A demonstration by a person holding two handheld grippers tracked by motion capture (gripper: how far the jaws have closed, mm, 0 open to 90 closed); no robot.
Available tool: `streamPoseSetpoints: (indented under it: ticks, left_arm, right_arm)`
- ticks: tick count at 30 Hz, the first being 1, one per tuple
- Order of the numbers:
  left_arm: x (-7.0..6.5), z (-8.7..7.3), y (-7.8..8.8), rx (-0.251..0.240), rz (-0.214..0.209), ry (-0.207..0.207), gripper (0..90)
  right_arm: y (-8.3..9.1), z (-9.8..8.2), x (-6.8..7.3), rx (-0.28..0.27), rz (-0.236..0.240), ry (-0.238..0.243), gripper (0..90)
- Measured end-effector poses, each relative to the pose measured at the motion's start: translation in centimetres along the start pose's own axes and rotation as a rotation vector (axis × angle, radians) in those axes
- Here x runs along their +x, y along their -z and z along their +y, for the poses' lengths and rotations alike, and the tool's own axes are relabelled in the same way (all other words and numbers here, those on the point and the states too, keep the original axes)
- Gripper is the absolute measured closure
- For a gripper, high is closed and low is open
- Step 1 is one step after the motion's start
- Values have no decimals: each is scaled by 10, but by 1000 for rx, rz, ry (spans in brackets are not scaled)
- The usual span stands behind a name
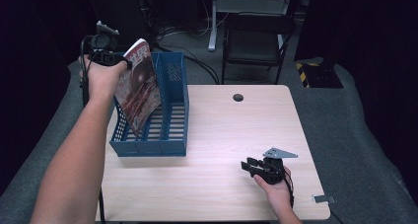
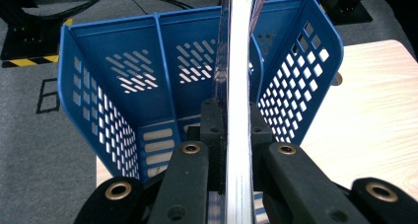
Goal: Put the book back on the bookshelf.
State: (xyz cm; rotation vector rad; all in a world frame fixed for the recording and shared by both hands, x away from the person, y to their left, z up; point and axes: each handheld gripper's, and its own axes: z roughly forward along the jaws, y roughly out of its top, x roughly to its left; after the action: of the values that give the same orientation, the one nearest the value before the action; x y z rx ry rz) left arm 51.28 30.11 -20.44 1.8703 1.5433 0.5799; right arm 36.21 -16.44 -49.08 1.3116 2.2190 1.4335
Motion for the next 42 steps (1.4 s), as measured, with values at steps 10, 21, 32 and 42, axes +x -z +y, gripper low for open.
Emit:
streamPoseSetpoints:
  ticks: [10,21,32,42]
  left_arm:
    - [-8,-3,-13,-9,-6,-1,836]
    - [-6,-13,-26,5,-14,10,836]
    - [-1,-28,-40,20,-9,27,835]
    - [0,-40,-56,42,-12,34,835]
  right_arm:
    - [-1,0,-1,1,4,2,628]
    - [-1,0,0,2,0,5,628]
    - [-1,0,0,6,1,2,628]
    - [-2,0,0,5,3,8,628]
